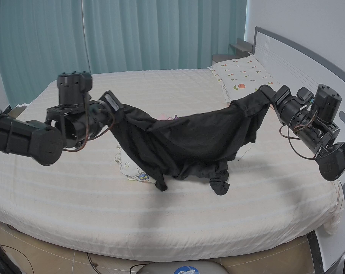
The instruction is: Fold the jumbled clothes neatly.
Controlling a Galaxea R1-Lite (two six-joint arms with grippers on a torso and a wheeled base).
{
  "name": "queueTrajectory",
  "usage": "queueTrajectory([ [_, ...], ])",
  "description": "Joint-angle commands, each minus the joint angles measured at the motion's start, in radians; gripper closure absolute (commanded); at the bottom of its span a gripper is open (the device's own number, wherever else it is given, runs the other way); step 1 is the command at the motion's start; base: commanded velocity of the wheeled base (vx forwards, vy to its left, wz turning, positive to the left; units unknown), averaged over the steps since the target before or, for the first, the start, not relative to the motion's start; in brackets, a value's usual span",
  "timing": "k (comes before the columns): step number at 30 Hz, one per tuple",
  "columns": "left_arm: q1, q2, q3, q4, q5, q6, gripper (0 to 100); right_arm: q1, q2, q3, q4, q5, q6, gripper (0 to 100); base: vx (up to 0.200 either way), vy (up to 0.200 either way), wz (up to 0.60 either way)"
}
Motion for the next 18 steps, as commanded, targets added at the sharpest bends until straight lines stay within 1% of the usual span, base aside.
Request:
queueTrajectory([
  [1,0.009,-0.066,0.115,-0.032,-0.004,-0.009,100,0.004,0.039,-0.001,0.002,0.012,-0.006,100,0.000,0.000,0.00],
  [7,-0.033,-0.012,0.123,-0.035,0.001,-0.040,100,0.058,0.110,0.034,-0.013,0.005,-0.003,100,0.000,0.000,0.00],
  [13,-0.046,-0.005,0.128,-0.026,-0.002,-0.055,100,0.058,0.125,0.037,-0.015,0.008,-0.002,100,0.000,0.000,0.00],
  [18,-0.046,-0.012,0.158,-0.028,-0.005,-0.055,100,0.058,0.122,0.038,-0.013,0.006,-0.002,100,0.000,0.000,0.00],
])
